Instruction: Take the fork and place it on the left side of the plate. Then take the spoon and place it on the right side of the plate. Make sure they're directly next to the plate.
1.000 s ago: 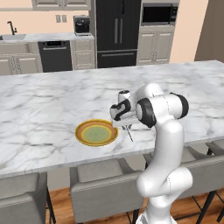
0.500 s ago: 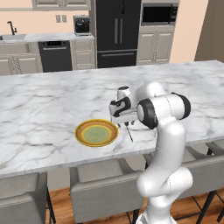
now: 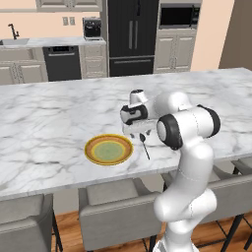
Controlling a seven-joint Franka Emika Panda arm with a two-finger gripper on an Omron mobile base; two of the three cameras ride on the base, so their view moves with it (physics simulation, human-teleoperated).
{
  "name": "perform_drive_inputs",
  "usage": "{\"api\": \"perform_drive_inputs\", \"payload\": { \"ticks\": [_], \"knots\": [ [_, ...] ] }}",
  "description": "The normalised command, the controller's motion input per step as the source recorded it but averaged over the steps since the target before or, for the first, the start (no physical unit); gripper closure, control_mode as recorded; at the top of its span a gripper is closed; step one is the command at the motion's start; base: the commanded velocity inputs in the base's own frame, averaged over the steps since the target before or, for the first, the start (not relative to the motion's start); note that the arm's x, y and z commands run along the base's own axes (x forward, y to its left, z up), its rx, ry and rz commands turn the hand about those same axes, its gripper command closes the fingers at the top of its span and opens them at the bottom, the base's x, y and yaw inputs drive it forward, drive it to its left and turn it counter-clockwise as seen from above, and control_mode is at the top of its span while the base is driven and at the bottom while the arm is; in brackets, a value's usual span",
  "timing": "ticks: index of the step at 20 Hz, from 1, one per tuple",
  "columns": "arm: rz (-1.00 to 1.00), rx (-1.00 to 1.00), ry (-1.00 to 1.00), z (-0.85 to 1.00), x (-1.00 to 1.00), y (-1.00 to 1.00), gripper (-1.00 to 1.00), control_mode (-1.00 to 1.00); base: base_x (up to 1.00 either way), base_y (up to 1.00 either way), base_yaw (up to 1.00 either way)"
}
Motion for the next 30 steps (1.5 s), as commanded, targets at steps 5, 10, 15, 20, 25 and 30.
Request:
{"api": "perform_drive_inputs", "payload": {
  "ticks": [5,10,15,20,25,30],
  "knots": [
    [0.00,0.00,0.00,0.11,-0.65,0.00,-1.00,-1.00,0.00,0.00,0.00],
    [0.00,0.00,0.00,0.00,-0.78,0.00,-1.00,-1.00,0.00,0.00,0.00],
    [-0.06,0.02,0.00,0.00,-0.83,-0.01,-1.00,-1.00,0.00,0.00,0.00],
    [-0.15,0.07,-0.02,0.00,-0.77,-0.11,-1.00,-1.00,0.00,0.00,0.00],
    [-0.07,0.01,-0.05,-0.04,-0.72,0.00,-1.00,-1.00,0.00,0.00,0.00],
    [-0.03,0.00,-0.03,0.00,-0.40,0.00,-1.00,-1.00,0.00,0.00,0.00]
  ]
}}
